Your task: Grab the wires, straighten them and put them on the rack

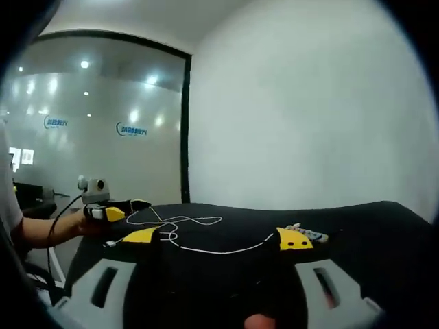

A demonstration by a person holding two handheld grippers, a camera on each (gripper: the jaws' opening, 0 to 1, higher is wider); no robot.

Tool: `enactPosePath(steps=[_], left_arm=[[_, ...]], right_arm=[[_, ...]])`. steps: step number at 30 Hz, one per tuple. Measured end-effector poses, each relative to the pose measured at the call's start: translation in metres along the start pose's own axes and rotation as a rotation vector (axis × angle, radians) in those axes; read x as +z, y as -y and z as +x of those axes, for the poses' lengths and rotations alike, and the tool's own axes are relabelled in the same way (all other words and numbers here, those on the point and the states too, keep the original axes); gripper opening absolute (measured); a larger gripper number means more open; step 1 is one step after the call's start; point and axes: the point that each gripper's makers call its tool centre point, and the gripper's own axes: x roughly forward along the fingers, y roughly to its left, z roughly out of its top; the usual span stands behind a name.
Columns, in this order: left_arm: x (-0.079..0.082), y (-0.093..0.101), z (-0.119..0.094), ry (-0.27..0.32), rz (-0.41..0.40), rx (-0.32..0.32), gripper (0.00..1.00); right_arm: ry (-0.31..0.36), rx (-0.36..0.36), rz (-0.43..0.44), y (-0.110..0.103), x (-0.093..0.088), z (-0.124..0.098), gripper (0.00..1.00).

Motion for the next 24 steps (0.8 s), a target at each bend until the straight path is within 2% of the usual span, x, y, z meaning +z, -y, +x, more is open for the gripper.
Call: enactPosePath(steps=[3, 9, 24], left_arm=[[0.001, -0.003, -0.001, 0.005, -0.003, 0.003, 0.57], [0.0, -0.01, -0.003, 0.011, -0.07, 0.023, 0.52], [-0.003, -0.011, -0.002, 0.015, -0.05, 0.034, 0.54]], right_arm=[[-0.009, 0.002, -0.021, -0.002, -0.001, 0.0, 0.61], [0.001, 0.0, -0.019, -0.008, 0.0, -0.003, 0.61], [0.0, -0.01, -0.032, -0.006, -0.001, -0.003, 0.6]])
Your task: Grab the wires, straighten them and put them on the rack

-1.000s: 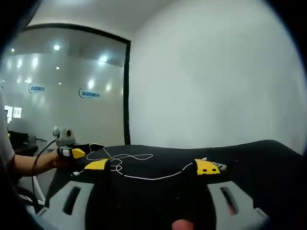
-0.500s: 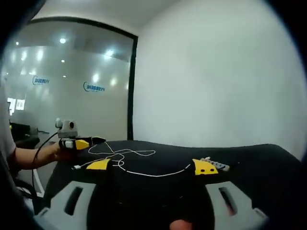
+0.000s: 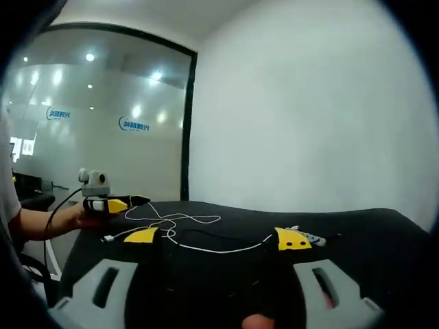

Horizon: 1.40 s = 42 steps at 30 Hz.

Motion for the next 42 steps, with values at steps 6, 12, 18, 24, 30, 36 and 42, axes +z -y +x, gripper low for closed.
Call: enactPosePath(steps=[6, 12, 18, 24, 30, 36, 42], left_arm=[[0.001, 0.003, -0.001, 0.007, -0.008, -0.005, 0.52], [0.0, 0.004, -0.001, 0.0, -0.001, -0.006, 0.51], [-0.001, 0.006, -0.001, -0.009, 0.006, -0.011, 0.45], [0.014, 0.014, -0.003, 0.06, -0.022, -0.055, 0.46], [0.007, 0.014, -0.002, 0.027, -0.01, -0.042, 0.46], [0.009, 0.013, -0.003, 0.034, -0.013, -0.046, 0.46], [0.007, 0.016, -0.002, 0.028, -0.002, -0.059, 0.45]], right_arm=[[-0.003, -0.009, -0.002, 0.001, -0.001, 0.0, 0.54], [-0.002, -0.024, -0.015, 0.005, -0.001, 0.0, 0.52], [0.016, -0.035, 0.005, 0.01, 0.002, -0.001, 0.48], [0.012, -0.033, -0.018, 0.01, 0.003, 0.0, 0.49], [0.047, -0.041, 0.028, 0.011, 0.009, -0.004, 0.49], [0.09, -0.052, 0.013, 0.013, 0.02, -0.007, 0.55], [0.104, -0.061, 0.073, 0.015, 0.022, -0.008, 0.54]])
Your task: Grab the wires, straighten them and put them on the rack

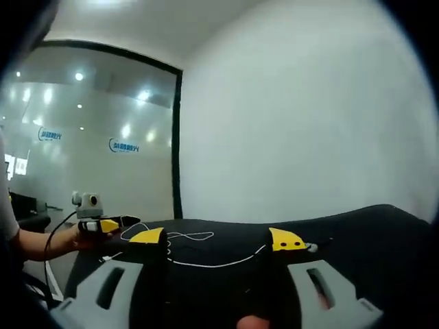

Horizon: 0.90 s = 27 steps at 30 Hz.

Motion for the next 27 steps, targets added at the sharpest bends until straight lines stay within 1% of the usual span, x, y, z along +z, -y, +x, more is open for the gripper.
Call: enactPosePath(steps=[5, 8, 10, 13, 16, 23, 27], left_arm=[[0.0, 0.0, 0.0, -0.003, 0.002, -0.002, 0.45], [0.0, 0.003, 0.001, -0.002, 0.01, -0.008, 0.44], [-0.003, 0.001, 0.001, -0.015, 0.013, -0.002, 0.44], [-0.001, 0.0, 0.0, -0.005, 0.006, 0.0, 0.44], [-0.002, -0.003, 0.0, -0.009, 0.0, 0.009, 0.43], [-0.004, -0.005, 0.0, -0.015, 0.0, 0.012, 0.43], [-0.004, -0.005, 0.0, -0.018, 0.0, 0.018, 0.43]], right_arm=[[-0.002, 0.02, -0.044, -0.008, 0.0, 0.001, 0.54], [-0.013, 0.026, -0.05, -0.008, -0.002, 0.002, 0.54], [-0.013, 0.027, -0.053, -0.01, -0.002, 0.001, 0.54], [-0.018, 0.026, -0.059, -0.01, -0.003, 0.001, 0.54], [-0.024, 0.021, -0.058, -0.007, -0.004, 0.001, 0.54], [-0.028, 0.03, -0.064, -0.011, -0.005, 0.001, 0.54], [-0.047, 0.036, -0.083, -0.013, -0.01, 0.002, 0.54]])
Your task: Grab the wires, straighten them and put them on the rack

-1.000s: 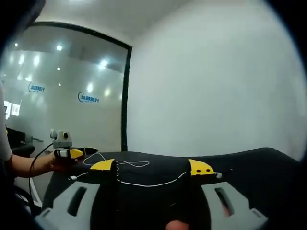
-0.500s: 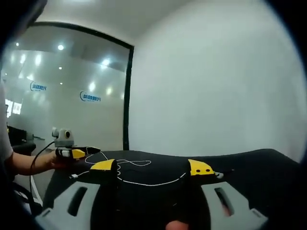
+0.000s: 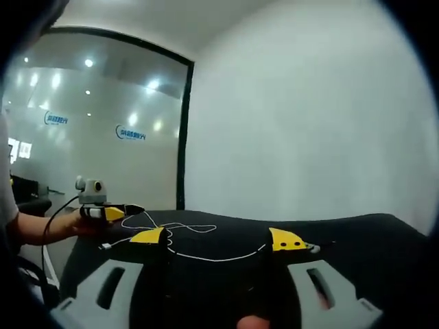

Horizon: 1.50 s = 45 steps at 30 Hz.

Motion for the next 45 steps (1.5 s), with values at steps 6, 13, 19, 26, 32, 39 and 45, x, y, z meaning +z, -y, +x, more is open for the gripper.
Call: enactPosePath(steps=[6, 13, 19, 26, 32, 39, 45], left_arm=[[0.0, 0.001, 0.0, 0.0, -0.001, 0.001, 0.43], [-0.001, -0.001, 0.0, -0.006, -0.001, 0.013, 0.43], [0.001, -0.003, -0.001, 0.002, -0.006, 0.018, 0.44], [0.001, -0.004, -0.001, 0.003, -0.014, 0.019, 0.45], [0.001, -0.004, -0.001, 0.004, -0.01, 0.017, 0.45], [0.0, -0.005, -0.001, 0.002, -0.01, 0.017, 0.45], [-0.001, -0.004, 0.0, -0.004, -0.006, 0.015, 0.45]], right_arm=[[-0.001, 0.006, -0.007, -0.001, 0.0, 0.0, 0.54], [0.001, 0.012, 0.001, -0.003, 0.0, -0.001, 0.54], [-0.003, 0.008, -0.005, 0.002, -0.002, 0.001, 0.54], [-0.025, 0.015, -0.031, 0.0, -0.006, 0.001, 0.54], [-0.031, 0.014, -0.033, 0.004, -0.008, 0.003, 0.54], [-0.037, 0.013, -0.034, 0.002, -0.009, 0.002, 0.54], [-0.042, 0.014, -0.038, 0.001, -0.01, 0.003, 0.54]])
